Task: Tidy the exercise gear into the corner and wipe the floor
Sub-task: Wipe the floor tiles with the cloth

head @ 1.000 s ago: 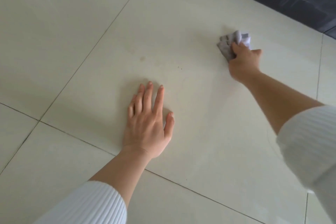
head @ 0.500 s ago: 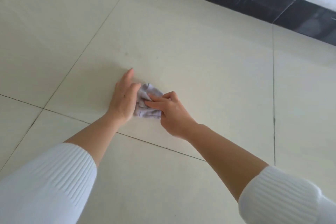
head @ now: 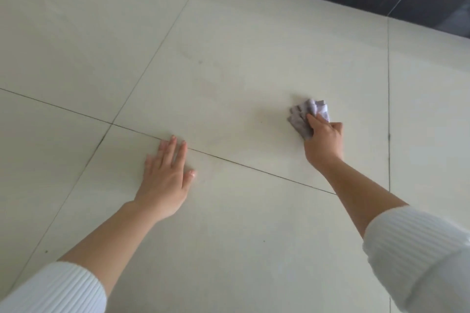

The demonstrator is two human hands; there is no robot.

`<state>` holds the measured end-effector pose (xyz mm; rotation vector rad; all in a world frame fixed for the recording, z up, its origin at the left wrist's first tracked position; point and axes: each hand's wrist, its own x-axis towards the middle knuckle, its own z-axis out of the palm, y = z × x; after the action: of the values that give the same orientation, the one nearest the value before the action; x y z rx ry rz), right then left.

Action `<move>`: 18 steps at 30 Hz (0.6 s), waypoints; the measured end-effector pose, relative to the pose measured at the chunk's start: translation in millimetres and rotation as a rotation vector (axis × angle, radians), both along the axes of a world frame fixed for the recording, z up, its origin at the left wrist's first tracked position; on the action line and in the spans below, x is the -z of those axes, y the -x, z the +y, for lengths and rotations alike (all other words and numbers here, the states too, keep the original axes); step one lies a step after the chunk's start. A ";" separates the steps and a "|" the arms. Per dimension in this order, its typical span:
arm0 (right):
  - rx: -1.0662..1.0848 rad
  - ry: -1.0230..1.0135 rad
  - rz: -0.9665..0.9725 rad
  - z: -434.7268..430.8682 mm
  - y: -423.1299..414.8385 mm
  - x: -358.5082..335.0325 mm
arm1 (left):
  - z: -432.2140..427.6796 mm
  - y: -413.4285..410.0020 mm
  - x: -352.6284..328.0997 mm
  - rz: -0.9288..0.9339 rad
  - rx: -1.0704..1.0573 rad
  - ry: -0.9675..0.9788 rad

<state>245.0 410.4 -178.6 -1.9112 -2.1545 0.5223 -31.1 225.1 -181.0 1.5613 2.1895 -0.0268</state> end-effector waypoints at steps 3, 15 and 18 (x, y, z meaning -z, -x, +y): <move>-0.130 0.013 0.104 -37.1 48.5 -3.3 | -11.0 -5.3 -9.0 0.050 -0.015 0.084; -1.108 0.067 0.079 -135.5 10.5 -7.3 | -25.7 -25.0 -56.1 0.290 0.116 0.426; -0.783 0.004 0.004 -81.1 -31.1 -11.1 | -29.1 -26.8 -72.9 0.279 0.248 0.533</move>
<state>276.1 329.2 -167.5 -0.9876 -2.8456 0.6394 -4.2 196.0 -108.1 1.5593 1.9348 -0.8755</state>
